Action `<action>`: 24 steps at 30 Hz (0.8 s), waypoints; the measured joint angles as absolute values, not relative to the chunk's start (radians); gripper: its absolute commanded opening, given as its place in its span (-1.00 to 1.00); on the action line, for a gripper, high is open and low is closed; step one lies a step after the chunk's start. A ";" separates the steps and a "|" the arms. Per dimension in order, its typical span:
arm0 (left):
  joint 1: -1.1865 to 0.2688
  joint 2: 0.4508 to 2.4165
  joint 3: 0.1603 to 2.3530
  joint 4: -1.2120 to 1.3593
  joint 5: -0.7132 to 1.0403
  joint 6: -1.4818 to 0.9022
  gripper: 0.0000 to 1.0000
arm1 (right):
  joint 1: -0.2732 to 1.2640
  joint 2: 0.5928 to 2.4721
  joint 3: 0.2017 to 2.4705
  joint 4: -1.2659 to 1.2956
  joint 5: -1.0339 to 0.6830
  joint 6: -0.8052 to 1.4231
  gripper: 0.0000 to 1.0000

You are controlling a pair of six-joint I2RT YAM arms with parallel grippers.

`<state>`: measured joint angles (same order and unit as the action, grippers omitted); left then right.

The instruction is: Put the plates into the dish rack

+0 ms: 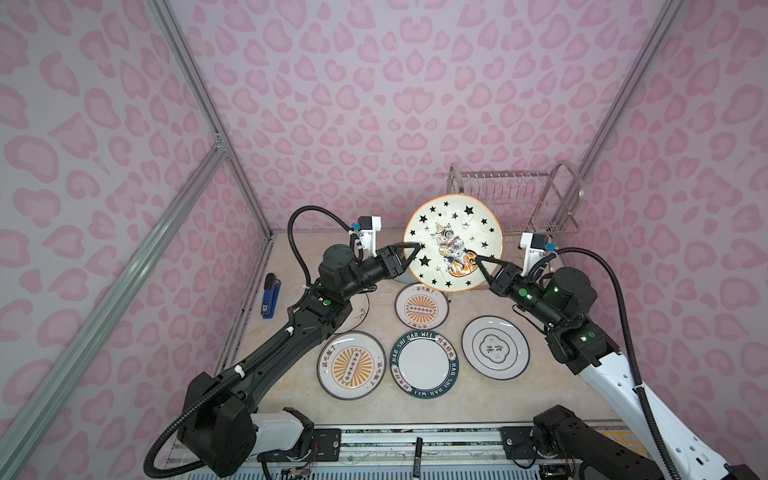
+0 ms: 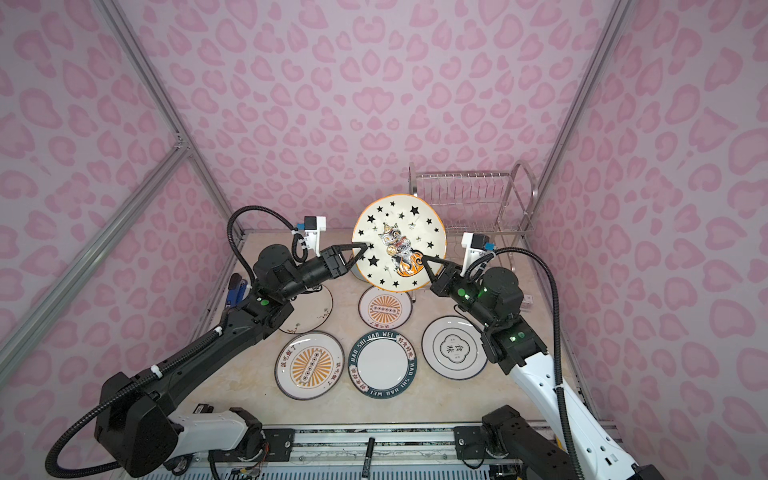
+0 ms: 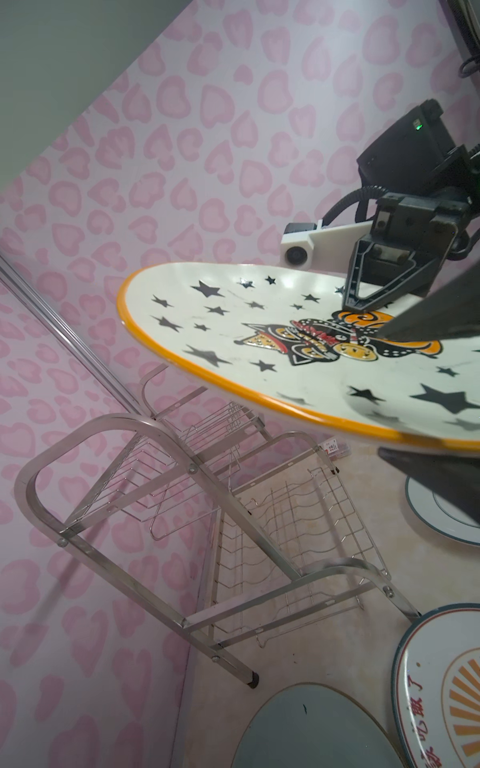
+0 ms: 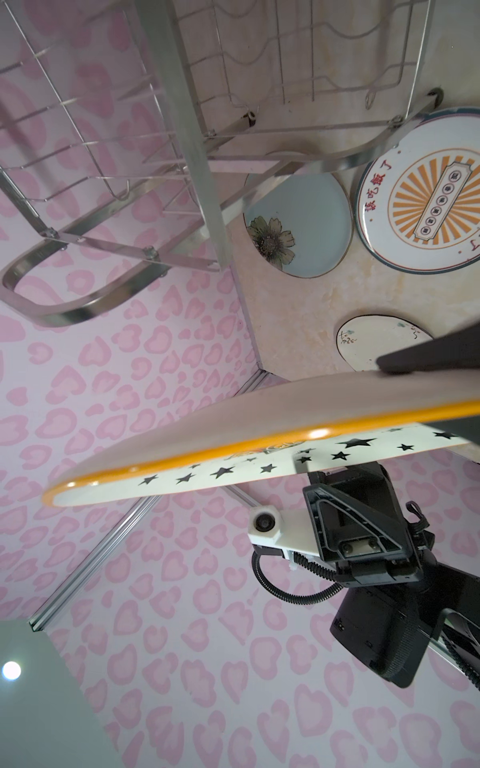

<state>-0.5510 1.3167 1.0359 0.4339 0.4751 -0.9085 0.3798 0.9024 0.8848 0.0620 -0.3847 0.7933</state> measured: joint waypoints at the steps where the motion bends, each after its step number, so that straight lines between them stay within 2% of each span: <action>1: -0.551 1.321 1.036 0.438 0.475 -0.909 -0.13 | 0.369 0.900 0.879 0.062 -0.391 0.795 -1.00; 13: -0.552 1.336 1.044 0.466 0.494 -0.905 -0.15 | 0.199 0.907 0.850 0.109 -0.450 0.887 -1.00; 24: -0.552 1.326 1.041 0.469 0.508 -0.900 -0.22 | 0.027 0.968 1.002 0.172 -0.562 0.941 -1.00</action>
